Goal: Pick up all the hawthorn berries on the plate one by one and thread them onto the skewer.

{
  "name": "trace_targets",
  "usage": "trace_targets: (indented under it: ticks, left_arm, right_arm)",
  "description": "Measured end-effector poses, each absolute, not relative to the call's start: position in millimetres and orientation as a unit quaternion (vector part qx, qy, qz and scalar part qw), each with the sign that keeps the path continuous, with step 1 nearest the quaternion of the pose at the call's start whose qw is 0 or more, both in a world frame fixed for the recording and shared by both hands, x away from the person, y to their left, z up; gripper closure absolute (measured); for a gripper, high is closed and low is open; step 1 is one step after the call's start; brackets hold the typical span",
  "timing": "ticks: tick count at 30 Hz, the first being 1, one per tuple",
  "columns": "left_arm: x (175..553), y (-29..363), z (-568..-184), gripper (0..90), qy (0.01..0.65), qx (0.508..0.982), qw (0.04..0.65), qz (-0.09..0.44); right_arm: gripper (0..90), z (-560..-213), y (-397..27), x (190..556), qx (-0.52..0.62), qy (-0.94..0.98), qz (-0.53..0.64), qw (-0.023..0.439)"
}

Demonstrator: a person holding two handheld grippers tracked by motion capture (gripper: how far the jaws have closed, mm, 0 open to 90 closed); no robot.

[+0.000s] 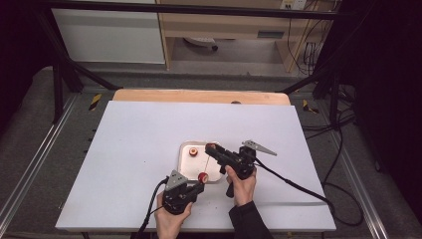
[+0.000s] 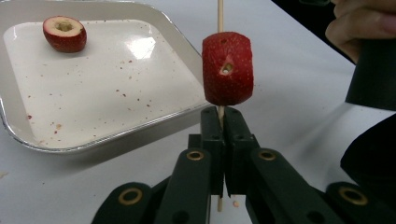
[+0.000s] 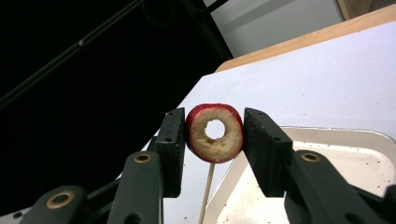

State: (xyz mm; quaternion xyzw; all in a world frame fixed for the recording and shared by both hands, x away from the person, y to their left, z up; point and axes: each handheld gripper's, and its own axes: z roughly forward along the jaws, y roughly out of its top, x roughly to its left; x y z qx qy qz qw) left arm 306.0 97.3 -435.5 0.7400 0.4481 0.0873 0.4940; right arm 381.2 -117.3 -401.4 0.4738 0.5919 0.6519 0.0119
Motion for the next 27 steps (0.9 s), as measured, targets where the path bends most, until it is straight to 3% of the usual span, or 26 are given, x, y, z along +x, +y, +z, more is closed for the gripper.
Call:
trace_targets:
  ticks: [7,24,27]
  left_arm:
    - [307,94,-436,88.4,0.465,0.723,0.505,0.073]
    - [318,97,-433,88.4,0.457,0.729,0.500,0.095]
    - [318,99,-432,88.4,0.451,0.734,0.497,0.101]
  right_arm:
    - [60.9,-406,-113,376,0.467,0.587,0.661,0.023]
    - [60.8,-420,-106,366,0.465,0.626,0.625,-0.018]
    - [56.4,-418,-108,367,0.457,0.634,0.624,-0.014]
